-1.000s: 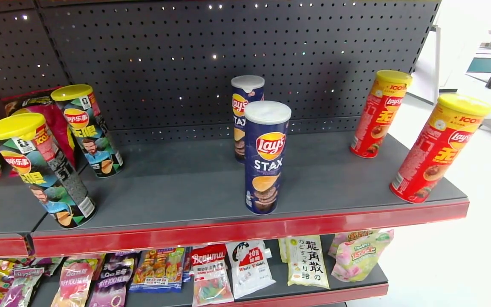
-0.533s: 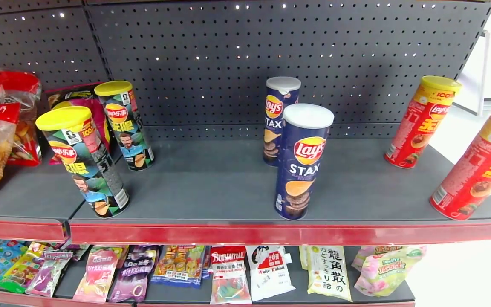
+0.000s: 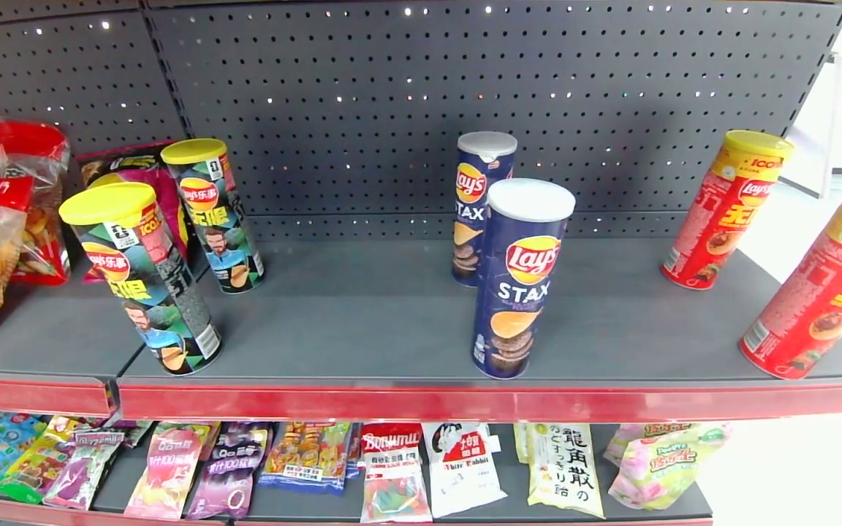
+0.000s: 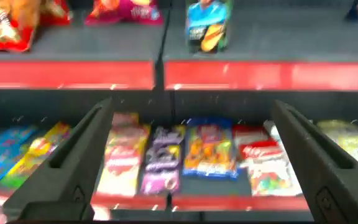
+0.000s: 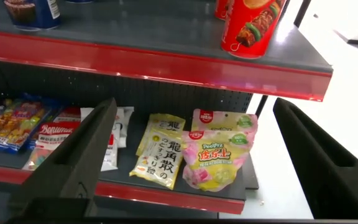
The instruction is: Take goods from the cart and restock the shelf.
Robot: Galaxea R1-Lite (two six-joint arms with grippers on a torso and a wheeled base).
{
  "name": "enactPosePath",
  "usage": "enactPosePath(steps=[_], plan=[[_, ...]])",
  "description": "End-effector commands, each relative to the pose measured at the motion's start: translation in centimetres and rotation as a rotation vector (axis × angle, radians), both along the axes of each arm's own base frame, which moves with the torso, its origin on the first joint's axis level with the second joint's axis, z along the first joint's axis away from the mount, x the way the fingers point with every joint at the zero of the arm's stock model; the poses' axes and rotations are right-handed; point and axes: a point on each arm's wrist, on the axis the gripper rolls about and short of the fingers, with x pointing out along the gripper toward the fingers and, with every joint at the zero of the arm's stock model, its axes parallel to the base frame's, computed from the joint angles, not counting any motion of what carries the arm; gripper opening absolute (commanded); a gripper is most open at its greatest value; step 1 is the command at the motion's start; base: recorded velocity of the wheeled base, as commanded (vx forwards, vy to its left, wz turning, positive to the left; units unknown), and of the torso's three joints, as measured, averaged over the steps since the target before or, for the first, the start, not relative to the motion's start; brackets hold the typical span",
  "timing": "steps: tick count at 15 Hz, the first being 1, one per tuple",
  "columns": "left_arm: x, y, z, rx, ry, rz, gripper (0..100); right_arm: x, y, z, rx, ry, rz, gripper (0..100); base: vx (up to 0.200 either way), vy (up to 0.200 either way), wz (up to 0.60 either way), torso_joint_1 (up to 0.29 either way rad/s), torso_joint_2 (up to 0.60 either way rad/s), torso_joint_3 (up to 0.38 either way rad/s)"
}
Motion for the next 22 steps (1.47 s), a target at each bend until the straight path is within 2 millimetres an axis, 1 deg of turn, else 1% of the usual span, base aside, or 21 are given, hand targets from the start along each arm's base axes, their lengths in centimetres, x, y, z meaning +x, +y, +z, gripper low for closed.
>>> enactPosePath(steps=[1,3,4,5,6,7,8,9,11,12,14,15,16,18,19,22], plan=[[0.2,0.0,-1.0,-0.008,0.041,-0.005,100,0.0,0.0,0.0,0.001,0.0,0.0,100,0.0,0.0,0.0,0.0,0.0,0.0],[0.2,0.0,-1.0,-0.009,0.039,-0.002,100,0.1,0.0,0.3,-0.003,0.006,-0.014,100,0.0,0.0,0.0,0.0,0.0,0.0],[0.2,0.0,-1.0,-0.011,0.039,-0.002,100,0.3,0.0,3.0,0.003,0.008,-0.015,100,0.0,0.0,0.0,0.0,0.0,0.0],[0.2,0.0,-1.0,-0.005,0.039,-0.003,100,1.3,0.0,7.2,0.038,0.028,-0.002,100,0.0,0.0,0.0,0.0,0.0,0.0],[0.2,0.0,-1.0,-0.001,0.039,-0.003,100,2.2,0.1,10.1,0.065,0.032,0.054,100,0.0,0.0,0.0,0.0,0.0,0.0],[0.2,0.0,-1.0,0.005,0.039,-0.006,100,2.7,0.3,11.0,0.033,0.042,0.196,100,0.0,0.0,0.0,0.0,0.0,0.0],[0.2,0.0,-1.0,0.005,0.039,-0.006,100,3.1,0.5,11.1,0.0,0.061,0.282,100,0.0,0.0,0.0,0.0,0.0,0.0],[0.2,0.0,-1.0,0.005,0.039,-0.006,100,4.3,0.7,11.1,-0.016,0.111,0.325,100,0.0,0.0,0.0,0.0,0.0,0.0],[0.2,0.0,-1.0,0.005,0.039,-0.006,100,8.2,1.2,12.7,-0.042,0.224,0.366,100,0.0,0.0,0.0,0.0,0.0,0.0],[0.2,0.0,-1.0,0.006,0.039,-0.006,100,9.2,1.5,13.1,-0.042,0.247,0.382,100,0.0,0.0,0.0,0.0,0.0,0.0],[0.2,0.0,-1.0,0.009,0.039,0.002,100,12.5,2.6,14.1,-0.043,0.326,0.441,100,0.0,0.0,0.0,0.0,0.0,0.0],[0.2,0.0,-1.0,0.015,0.039,0.0,100,13.2,3.0,14.2,-0.039,0.342,0.461,100,0.0,0.0,0.0,0.0,0.0,0.0],[0.2,0.0,-1.0,0.011,0.039,0.0,100,14.4,4.2,14.5,-0.004,0.387,0.525,100,0.0,0.0,0.0,0.0,0.0,0.0],[0.2,0.0,-1.0,0.011,0.039,0.0,100,15.4,5.9,14.5,0.06,0.458,0.592,100,0.0,0.0,0.0,0.0,0.0,0.0],[0.2,0.0,-1.0,0.011,0.039,0.0,100,15.8,6.2,14.2,0.058,0.48,0.593,100,0.0,0.0,0.0,0.0,0.0,0.0],[0.2,0.0,-1.0,0.011,0.039,0.0,100,18.7,7.4,12.8,0.034,0.524,0.519,100,0.0,0.0,0.0,0.0,0.0,0.0]])
